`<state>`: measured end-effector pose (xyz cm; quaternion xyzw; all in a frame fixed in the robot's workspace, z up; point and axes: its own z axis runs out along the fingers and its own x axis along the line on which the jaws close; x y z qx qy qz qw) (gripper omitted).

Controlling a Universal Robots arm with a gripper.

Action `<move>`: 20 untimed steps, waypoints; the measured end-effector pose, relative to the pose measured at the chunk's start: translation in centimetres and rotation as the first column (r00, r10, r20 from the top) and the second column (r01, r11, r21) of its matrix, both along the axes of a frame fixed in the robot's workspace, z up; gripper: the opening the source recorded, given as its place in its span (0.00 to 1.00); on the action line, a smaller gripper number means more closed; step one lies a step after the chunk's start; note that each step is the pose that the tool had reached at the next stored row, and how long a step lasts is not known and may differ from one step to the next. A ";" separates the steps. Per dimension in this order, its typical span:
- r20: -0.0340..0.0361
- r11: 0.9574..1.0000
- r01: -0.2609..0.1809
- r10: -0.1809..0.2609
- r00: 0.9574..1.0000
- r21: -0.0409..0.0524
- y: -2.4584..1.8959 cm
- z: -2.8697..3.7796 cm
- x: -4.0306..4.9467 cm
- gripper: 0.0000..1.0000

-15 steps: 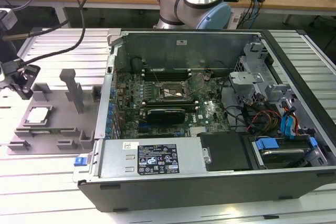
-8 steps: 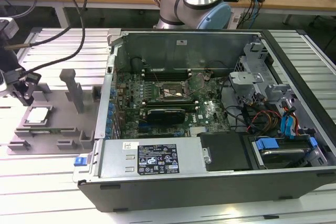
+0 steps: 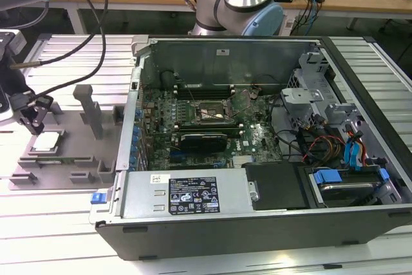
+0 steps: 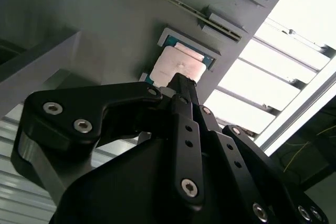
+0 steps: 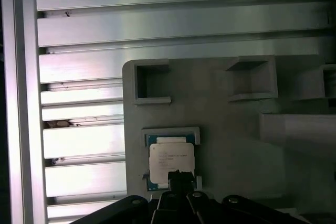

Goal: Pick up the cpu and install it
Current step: 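Pick up the cpu and move it towards the insertion slot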

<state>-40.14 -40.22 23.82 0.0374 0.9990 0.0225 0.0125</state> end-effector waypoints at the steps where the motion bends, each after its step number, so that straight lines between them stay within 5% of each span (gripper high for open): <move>1: 0.000 1.000 0.000 0.000 1.000 0.000 0.00 -0.02 0.00 0.11; 3: -0.005 1.000 0.000 0.000 1.000 0.000 0.00 -0.16 0.00 0.11; 6: -0.025 1.000 0.000 0.000 1.000 -0.001 0.00 -0.89 0.03 0.11; 12: -0.026 1.000 0.000 0.000 1.000 -0.001 0.04 -2.10 0.41 0.11; 18: -0.026 1.000 0.000 0.000 1.000 -0.001 0.06 -2.17 0.40 0.11; 20: -0.026 1.000 0.000 0.000 1.000 -0.001 0.06 -2.18 0.40 0.29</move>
